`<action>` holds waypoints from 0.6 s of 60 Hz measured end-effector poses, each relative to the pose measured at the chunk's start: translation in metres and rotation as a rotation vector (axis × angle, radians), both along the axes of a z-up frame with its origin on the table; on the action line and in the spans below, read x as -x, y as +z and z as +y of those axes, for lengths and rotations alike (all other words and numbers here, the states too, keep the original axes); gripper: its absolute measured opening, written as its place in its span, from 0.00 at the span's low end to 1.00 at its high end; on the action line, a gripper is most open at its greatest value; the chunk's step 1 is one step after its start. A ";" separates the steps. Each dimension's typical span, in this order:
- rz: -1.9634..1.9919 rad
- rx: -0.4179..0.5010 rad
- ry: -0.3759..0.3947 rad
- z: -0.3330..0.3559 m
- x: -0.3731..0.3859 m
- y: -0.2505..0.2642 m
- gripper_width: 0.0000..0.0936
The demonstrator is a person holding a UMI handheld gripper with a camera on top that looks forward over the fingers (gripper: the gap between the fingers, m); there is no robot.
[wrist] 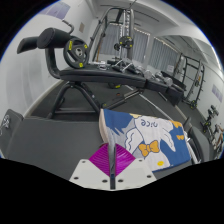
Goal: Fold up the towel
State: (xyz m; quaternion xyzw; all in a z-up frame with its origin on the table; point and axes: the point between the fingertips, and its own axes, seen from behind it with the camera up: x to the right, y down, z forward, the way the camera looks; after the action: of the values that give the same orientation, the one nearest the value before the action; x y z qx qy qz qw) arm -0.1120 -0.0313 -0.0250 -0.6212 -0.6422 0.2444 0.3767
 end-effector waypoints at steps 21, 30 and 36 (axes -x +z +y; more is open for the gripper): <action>-0.015 0.413 0.100 -0.120 -0.043 0.080 0.02; 0.051 0.540 0.106 -0.126 -0.042 0.138 0.03; 0.077 0.564 0.081 -0.093 -0.042 0.153 0.03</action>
State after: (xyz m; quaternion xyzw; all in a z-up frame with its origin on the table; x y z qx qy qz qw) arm -0.0705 -0.1240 0.1285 -0.6657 -0.5583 0.4516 0.2032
